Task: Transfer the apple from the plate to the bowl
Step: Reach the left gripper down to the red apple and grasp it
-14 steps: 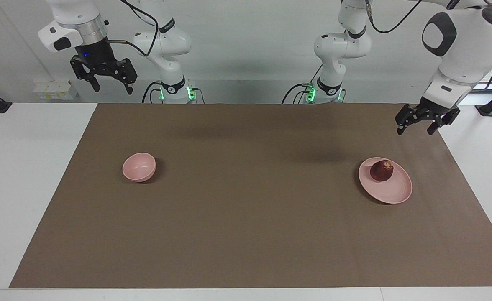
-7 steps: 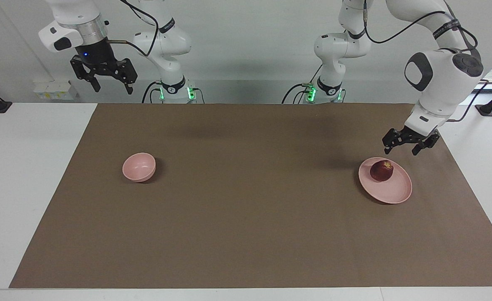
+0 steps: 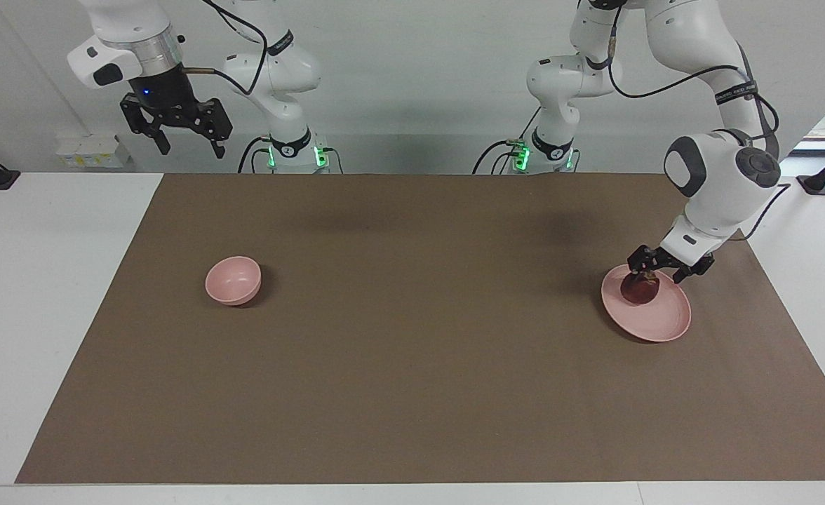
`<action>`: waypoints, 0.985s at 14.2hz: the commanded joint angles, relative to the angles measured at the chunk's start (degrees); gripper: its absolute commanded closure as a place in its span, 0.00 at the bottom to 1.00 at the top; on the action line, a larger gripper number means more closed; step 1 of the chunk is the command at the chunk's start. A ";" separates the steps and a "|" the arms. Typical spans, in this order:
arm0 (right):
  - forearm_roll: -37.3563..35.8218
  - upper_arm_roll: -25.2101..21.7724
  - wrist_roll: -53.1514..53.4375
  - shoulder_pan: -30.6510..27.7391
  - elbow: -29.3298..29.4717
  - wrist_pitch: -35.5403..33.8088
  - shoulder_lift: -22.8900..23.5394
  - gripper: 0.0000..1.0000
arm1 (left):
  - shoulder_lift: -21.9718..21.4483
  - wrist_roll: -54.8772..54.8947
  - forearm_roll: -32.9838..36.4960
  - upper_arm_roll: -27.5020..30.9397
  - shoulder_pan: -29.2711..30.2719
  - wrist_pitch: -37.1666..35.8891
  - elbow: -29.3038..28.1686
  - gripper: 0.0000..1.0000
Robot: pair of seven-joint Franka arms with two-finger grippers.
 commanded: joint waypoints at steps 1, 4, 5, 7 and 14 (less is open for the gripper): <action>1.78 0.00 -1.61 -0.81 -1.25 -0.69 -1.35 0.00 | -0.80 1.74 -0.82 -0.47 1.04 1.74 -1.98 0.00; 1.78 0.00 -1.61 -0.63 -1.25 -0.69 -1.35 0.00 | -0.98 1.83 -0.82 -0.47 1.04 0.77 -1.98 0.73; 1.78 0.00 -1.61 -0.72 -1.25 -0.42 -1.35 0.00 | -0.98 2.01 -0.82 -0.47 1.04 0.69 -1.80 0.86; 1.86 0.00 -1.61 -0.81 -1.25 -0.68 -1.35 0.00 | -0.89 2.09 -0.82 -0.47 0.52 0.51 -1.71 1.00; 1.78 -0.18 -3.19 -0.81 -1.42 0.72 -1.26 0.00 | -4.67 2.27 -0.82 -0.56 1.22 -4.84 0.04 1.00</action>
